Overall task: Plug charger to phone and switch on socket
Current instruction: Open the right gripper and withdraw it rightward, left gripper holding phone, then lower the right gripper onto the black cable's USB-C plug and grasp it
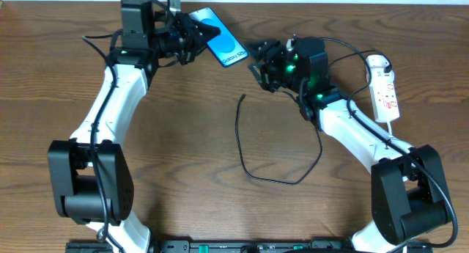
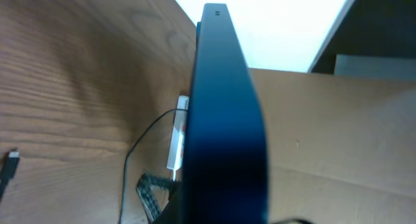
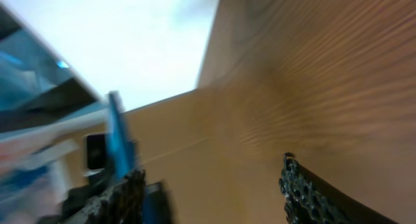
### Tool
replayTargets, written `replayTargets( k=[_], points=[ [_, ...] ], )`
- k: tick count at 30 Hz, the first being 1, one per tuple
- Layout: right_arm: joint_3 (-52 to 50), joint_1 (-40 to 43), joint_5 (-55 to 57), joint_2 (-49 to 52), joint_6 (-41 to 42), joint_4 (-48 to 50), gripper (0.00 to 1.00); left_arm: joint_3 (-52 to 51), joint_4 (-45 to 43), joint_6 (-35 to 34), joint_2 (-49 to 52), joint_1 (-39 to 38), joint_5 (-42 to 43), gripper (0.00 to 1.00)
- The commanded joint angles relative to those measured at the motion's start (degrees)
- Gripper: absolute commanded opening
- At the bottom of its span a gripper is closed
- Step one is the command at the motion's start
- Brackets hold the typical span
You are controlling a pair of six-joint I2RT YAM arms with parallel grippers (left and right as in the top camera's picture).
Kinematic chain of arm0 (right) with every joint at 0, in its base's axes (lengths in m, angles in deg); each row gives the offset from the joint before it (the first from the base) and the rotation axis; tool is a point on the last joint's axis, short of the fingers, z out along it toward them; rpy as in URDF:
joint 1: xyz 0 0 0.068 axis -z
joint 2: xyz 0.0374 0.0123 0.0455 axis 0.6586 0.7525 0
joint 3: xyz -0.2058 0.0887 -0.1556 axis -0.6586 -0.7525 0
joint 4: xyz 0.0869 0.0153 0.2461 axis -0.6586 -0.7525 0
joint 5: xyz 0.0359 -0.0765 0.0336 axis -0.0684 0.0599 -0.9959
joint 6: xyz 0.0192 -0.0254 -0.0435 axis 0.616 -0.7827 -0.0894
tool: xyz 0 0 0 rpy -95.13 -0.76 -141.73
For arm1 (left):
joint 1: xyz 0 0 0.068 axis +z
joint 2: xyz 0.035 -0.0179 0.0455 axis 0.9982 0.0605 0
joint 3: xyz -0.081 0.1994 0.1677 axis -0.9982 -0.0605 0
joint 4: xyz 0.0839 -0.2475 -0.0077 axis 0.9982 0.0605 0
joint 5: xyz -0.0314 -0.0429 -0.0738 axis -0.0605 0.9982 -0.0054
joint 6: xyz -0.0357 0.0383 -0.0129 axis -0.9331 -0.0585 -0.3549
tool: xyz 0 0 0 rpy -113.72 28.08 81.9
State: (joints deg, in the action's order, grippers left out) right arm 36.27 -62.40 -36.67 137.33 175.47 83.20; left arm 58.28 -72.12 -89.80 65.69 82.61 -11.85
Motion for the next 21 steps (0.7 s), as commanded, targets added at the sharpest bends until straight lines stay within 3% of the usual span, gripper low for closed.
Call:
replayTargets(
  k=[1,7,15,21],
  points=[
    [0.15,1.36,0.04,-0.33,-16.09,-3.85,0.63,0.52,-0.83,4.63,-1.07,1.6,7.43,0.07],
    [0.13,2.36,0.24,-0.33,-29.97,-10.14,0.54,0.52,-0.83,5.9,-1.07,3.63,10.75,0.07],
    [0.13,2.38,-0.37,-0.33,-42.53,-15.52,0.54,0.37,-0.15,10.36,-1.07,5.27,16.35,0.07],
    [0.13,1.64,-1.11,-0.33,-46.51,-18.14,0.56,-0.63,2.38,14.49,-1.05,6.34,18.14,0.07]
  ],
)
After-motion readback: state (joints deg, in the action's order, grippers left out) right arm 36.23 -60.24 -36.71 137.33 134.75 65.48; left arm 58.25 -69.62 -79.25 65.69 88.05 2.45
